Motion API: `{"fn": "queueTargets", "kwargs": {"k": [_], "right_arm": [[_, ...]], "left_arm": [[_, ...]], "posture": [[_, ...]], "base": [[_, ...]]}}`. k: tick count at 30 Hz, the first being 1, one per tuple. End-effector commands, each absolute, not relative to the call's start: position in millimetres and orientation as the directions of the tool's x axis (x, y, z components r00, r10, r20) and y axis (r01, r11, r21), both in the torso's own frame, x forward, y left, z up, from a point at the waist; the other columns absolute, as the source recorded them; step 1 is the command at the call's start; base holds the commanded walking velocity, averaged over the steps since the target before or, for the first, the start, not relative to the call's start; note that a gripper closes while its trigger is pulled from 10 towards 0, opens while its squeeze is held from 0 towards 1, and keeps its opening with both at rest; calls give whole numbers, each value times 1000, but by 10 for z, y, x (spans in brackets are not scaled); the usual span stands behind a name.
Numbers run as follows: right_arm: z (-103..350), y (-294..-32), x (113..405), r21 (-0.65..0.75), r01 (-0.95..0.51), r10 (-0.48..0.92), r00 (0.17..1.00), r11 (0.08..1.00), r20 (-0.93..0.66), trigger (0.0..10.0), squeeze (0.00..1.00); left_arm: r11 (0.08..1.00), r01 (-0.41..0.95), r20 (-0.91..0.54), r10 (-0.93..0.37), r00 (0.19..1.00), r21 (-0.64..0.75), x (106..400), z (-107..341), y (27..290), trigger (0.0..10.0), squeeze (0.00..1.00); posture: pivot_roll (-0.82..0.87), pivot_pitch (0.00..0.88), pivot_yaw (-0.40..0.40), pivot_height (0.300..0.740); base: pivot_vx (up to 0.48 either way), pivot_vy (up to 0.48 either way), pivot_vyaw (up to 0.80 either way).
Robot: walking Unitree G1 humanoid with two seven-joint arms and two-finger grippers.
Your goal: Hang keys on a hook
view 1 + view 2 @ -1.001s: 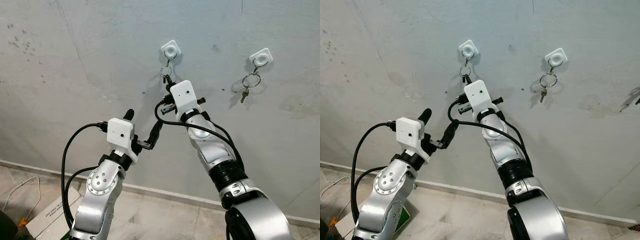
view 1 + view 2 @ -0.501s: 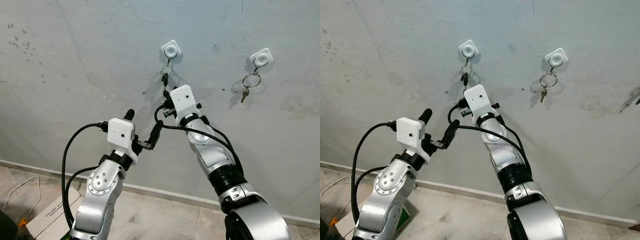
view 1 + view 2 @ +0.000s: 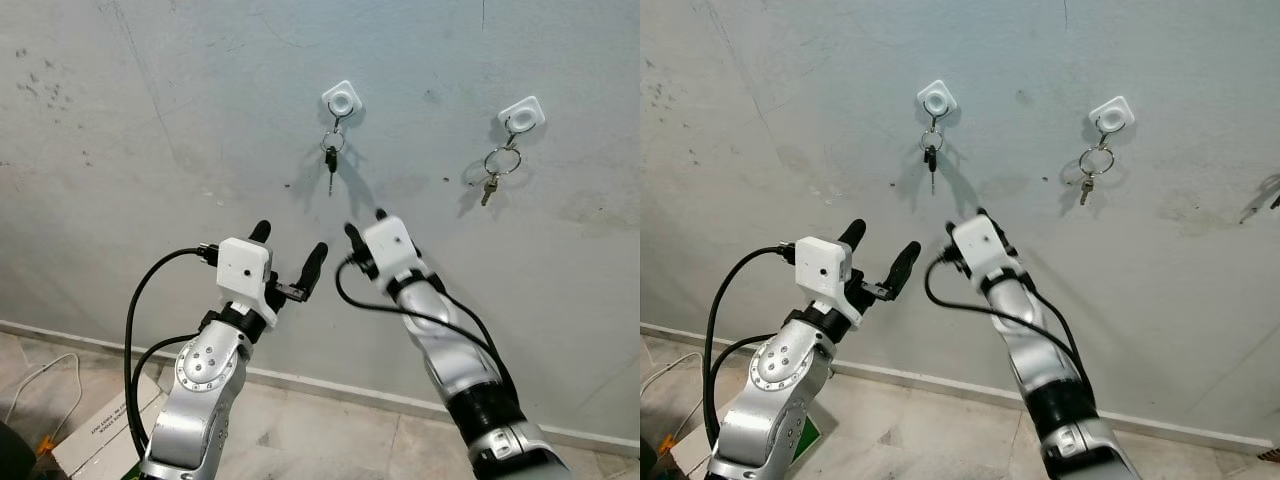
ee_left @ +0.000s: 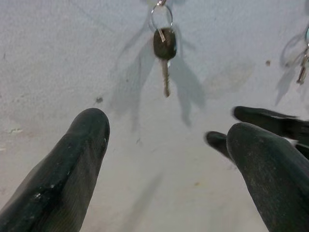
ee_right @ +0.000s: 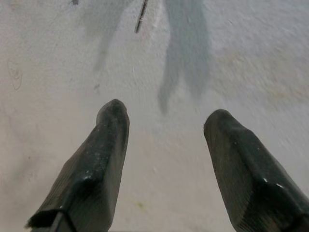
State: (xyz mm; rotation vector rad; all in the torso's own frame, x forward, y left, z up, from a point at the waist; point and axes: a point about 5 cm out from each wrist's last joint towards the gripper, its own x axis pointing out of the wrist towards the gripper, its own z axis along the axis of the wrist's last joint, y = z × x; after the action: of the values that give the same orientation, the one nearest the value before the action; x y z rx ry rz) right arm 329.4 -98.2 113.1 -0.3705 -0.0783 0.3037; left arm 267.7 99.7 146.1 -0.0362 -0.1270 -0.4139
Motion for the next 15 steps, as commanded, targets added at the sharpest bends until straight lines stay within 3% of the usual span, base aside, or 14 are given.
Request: {"fn": "queueTargets", "kwargs": {"k": [1, 15], "right_arm": [[1217, -956, 3263, -367, -285, 323, 945, 886, 46, 10000, 1000], [574, -1368, 2795, -280, -293, 238, 947, 914, -215, 10000, 1000]], "left_arm": [[919, 393, 106, -392, 914, 6, 2672, 1400, 1065, 10000, 0], [955, 298, -175, -294, 940, -6, 2515, 636, 1431, 10000, 0]], "posture": [[61, 0, 56, 740], [45, 0, 90, 740]], "base": [[0, 0, 0], [0, 0, 0]]}}
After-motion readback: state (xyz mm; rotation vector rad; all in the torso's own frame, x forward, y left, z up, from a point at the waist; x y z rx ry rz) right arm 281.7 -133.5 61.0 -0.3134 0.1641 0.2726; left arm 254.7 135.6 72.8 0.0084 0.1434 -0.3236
